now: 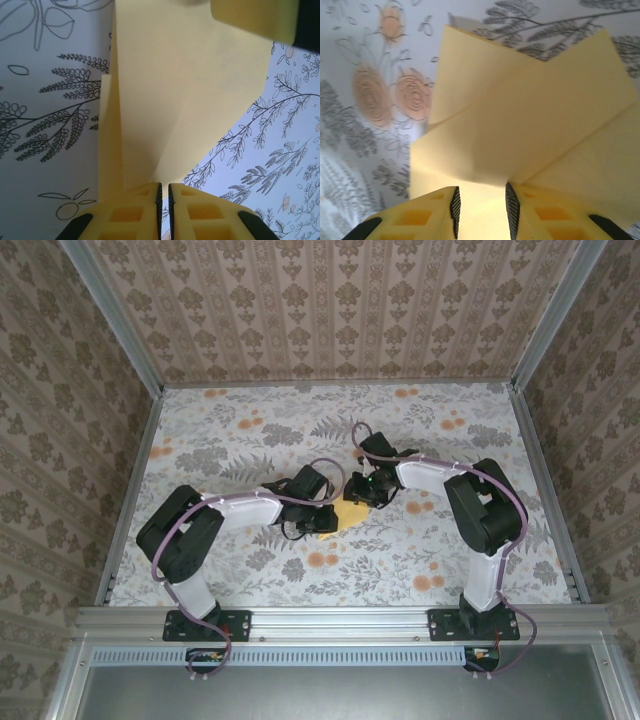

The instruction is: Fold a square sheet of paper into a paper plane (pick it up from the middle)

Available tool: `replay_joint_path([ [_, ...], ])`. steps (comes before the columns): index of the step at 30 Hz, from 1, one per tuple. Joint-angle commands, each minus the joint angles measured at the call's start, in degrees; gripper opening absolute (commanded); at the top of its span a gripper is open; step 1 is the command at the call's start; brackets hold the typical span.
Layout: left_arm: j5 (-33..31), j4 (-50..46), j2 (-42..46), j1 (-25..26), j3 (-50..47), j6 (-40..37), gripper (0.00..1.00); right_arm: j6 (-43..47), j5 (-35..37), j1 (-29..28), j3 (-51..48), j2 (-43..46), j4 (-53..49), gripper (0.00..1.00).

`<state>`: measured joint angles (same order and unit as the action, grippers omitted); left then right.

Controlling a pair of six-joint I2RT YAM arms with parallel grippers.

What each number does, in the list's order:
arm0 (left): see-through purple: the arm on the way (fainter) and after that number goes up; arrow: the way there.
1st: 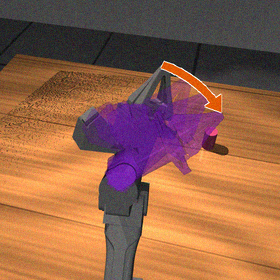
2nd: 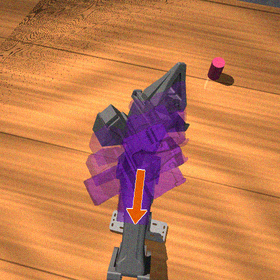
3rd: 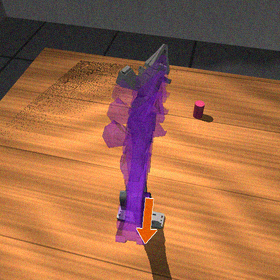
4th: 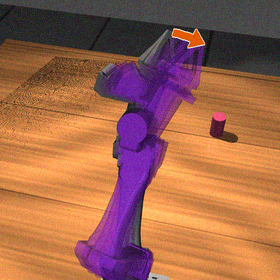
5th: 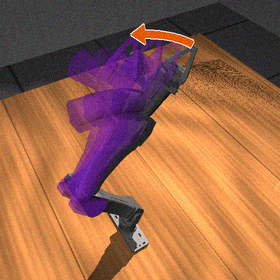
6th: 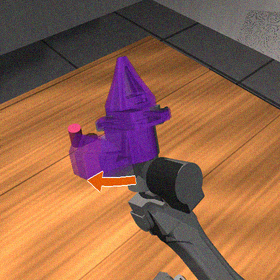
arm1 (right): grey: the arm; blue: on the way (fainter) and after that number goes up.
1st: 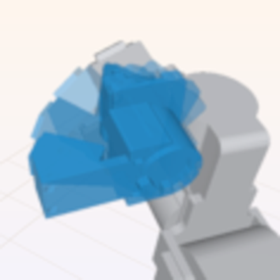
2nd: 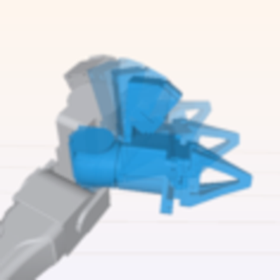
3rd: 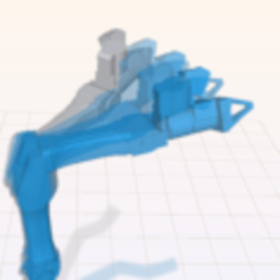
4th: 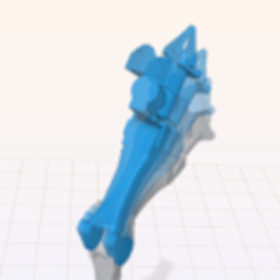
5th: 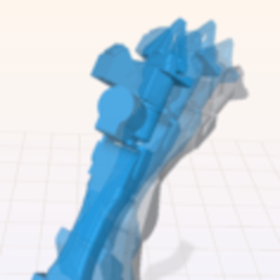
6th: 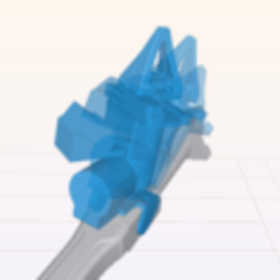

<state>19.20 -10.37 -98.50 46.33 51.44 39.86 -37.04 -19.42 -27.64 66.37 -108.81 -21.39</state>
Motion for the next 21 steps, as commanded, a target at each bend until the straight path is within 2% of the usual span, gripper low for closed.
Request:
replay_joint_path([
  [1,-0.2,0.3,0.5,-0.6,-0.9,-0.2,0.14,1.5,7.7,-1.1,2.5,1.2,-6.3,0.36],
  [13,0.9,1.5,0.7,-1.0,-1.3,0.1,0.14,-0.7,19.8,-3.6,6.9,0.5,-13.7,0.56],
  [21,2.3,2.9,0.9,-1.1,-1.3,-0.1,0.14,-1.9,20.2,-4.3,8.9,-3.0,-14.7,0.61],
])
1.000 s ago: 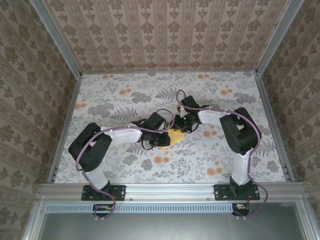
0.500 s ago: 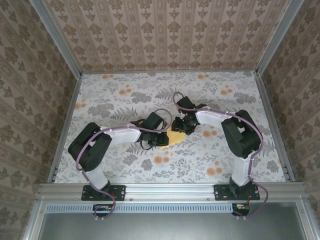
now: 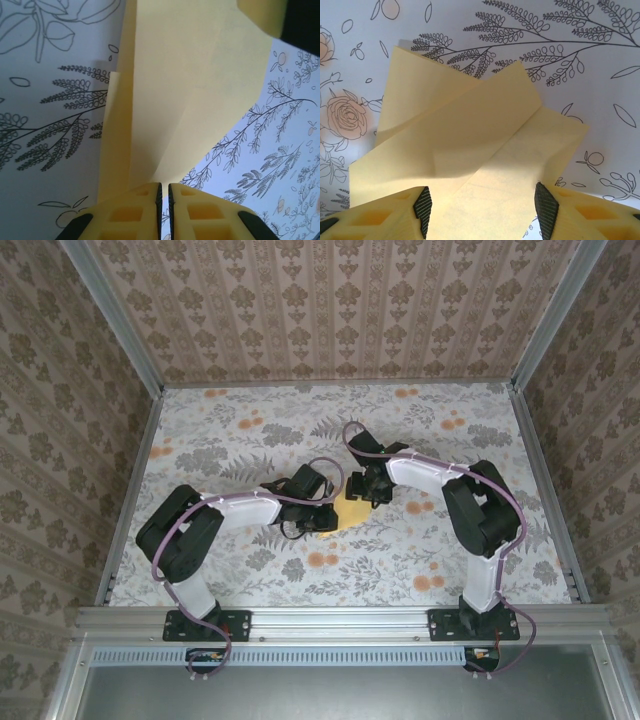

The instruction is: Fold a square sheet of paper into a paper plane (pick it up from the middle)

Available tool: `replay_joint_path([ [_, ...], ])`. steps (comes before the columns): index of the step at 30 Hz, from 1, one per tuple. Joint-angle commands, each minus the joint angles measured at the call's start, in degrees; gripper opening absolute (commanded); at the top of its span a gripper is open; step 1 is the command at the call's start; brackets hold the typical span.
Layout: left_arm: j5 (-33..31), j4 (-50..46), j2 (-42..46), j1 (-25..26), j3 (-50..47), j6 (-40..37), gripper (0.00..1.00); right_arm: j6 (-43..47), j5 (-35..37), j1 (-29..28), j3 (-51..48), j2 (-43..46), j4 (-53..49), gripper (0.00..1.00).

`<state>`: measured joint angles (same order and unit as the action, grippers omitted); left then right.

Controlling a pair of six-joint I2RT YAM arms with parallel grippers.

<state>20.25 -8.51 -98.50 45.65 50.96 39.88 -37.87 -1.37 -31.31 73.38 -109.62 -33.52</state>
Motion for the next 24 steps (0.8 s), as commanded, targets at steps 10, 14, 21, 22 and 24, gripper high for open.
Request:
replay_joint_path([
  [10,1.1,3.0,3.1,-0.9,-1.8,0.2,0.14,-2.1,6.1,-0.8,4.2,-6.8,-7.0,0.62],
  [14,0.6,5.9,4.9,-1.8,-3.8,1.9,0.14,-2.9,7.6,-0.8,3.8,-7.9,-7.8,0.58],
  [21,3.2,11.2,6.1,-2.2,-5.7,2.9,0.15,-3.6,8.4,-0.9,3.3,-8.9,-8.1,0.56],
  [22,3.7,11.8,6.0,-2.0,-5.8,2.9,0.15,-3.7,8.4,-0.9,3.3,-9.0,-8.2,0.56],
  [24,4.6,13.0,5.8,-1.7,-5.9,2.8,0.15,-3.9,8.4,-0.8,3.3,-9.2,-8.5,0.56],
])
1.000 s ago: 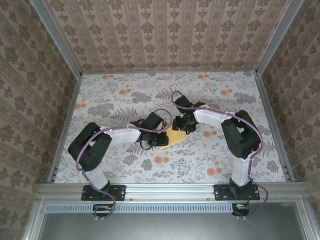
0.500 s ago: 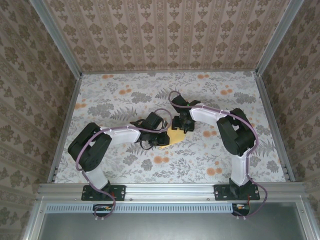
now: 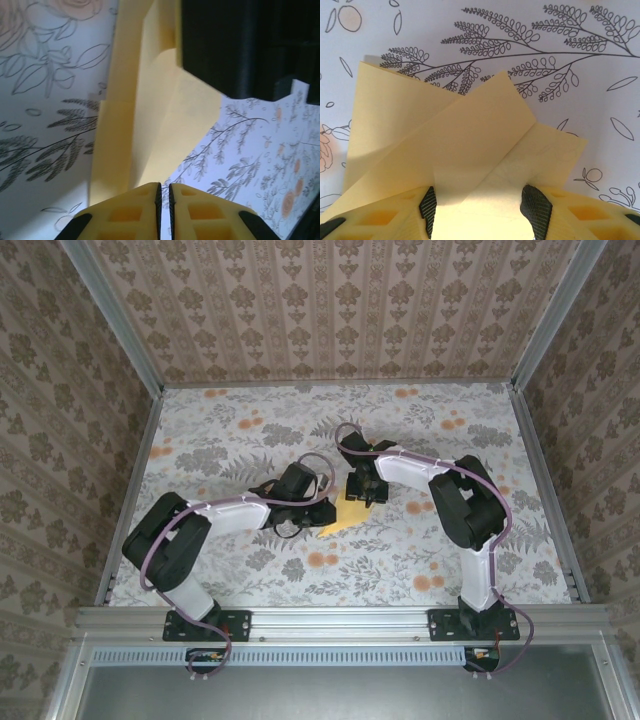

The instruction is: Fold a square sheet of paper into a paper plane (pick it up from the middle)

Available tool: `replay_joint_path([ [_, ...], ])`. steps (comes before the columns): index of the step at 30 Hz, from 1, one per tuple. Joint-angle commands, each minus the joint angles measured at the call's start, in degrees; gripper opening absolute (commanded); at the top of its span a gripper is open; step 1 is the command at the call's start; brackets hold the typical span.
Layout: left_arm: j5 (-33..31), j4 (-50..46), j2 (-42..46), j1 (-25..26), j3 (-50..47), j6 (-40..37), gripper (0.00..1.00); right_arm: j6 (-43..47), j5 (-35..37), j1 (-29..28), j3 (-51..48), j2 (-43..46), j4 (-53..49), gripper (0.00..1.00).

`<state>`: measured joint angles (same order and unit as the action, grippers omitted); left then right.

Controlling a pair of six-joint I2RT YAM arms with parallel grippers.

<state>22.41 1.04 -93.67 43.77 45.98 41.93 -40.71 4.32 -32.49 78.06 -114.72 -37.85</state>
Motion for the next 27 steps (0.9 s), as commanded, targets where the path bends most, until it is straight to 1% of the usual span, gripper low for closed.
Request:
replay_joint_path([
  [1,2.8,3.9,0.9,0.3,-0.9,0.7,0.16,-1.1,2.7,0.4,-1.3,-4.2,-4.2,0.55],
  [8,2.5,-0.1,-2.3,0.8,1.0,-0.2,0.16,-1.8,3.1,0.4,-1.3,-5.3,-5.0,0.5],
  [19,-1.1,-3.1,-3.5,0.3,1.4,-0.8,0.15,-2.3,4.8,0.4,-2.4,-6.9,-5.7,0.48],
  [27,-1.8,-3.7,-3.4,-0.2,1.0,-0.8,0.14,-2.6,5.6,0.4,-2.6,-7.7,-6.1,0.48],
])
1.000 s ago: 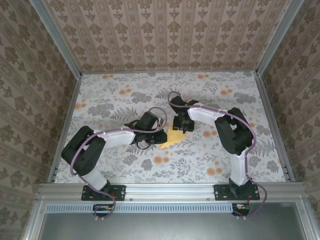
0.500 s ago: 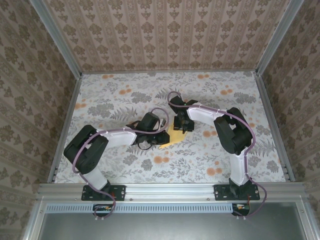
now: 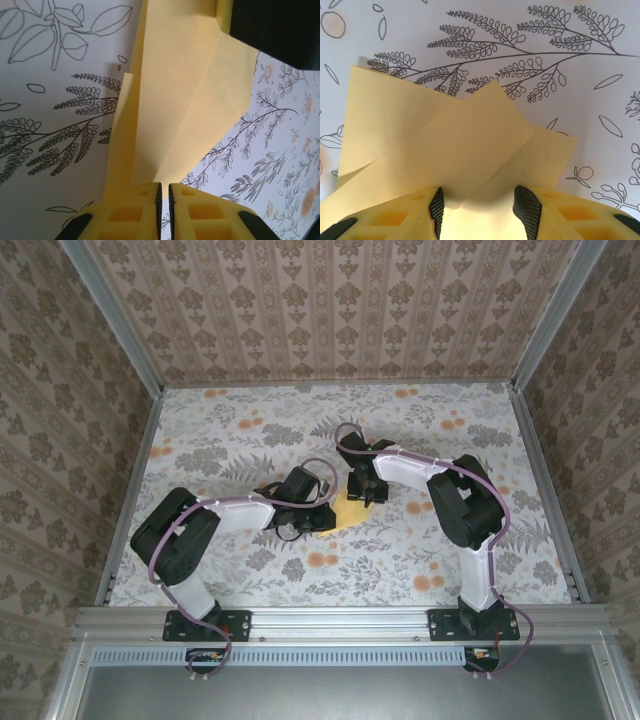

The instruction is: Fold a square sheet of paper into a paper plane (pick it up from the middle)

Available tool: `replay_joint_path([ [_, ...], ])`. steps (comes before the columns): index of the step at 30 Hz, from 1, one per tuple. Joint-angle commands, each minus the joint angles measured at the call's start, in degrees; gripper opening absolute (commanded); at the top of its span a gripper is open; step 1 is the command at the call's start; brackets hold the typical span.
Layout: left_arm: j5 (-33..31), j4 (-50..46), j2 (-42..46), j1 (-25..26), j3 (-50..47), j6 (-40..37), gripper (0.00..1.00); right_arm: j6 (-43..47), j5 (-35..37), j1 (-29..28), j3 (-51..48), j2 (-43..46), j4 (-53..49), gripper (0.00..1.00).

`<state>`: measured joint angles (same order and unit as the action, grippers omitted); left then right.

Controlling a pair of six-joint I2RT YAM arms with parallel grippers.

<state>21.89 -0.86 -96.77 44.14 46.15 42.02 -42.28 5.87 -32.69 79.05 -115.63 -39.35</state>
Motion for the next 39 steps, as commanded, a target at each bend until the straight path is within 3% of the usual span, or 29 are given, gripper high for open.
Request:
replay_joint_path([
  [1,-1.4,-1.8,-0.3,-0.5,0.9,-0.8,0.14,-1.1,4.1,0.7,-3.7,-6.8,-4.6,0.48],
  [39,-3.4,-7.1,-3.6,-1.2,0.6,0.3,0.06,-0.5,4.2,0.8,-3.3,-5.1,-5.6,0.49],
])
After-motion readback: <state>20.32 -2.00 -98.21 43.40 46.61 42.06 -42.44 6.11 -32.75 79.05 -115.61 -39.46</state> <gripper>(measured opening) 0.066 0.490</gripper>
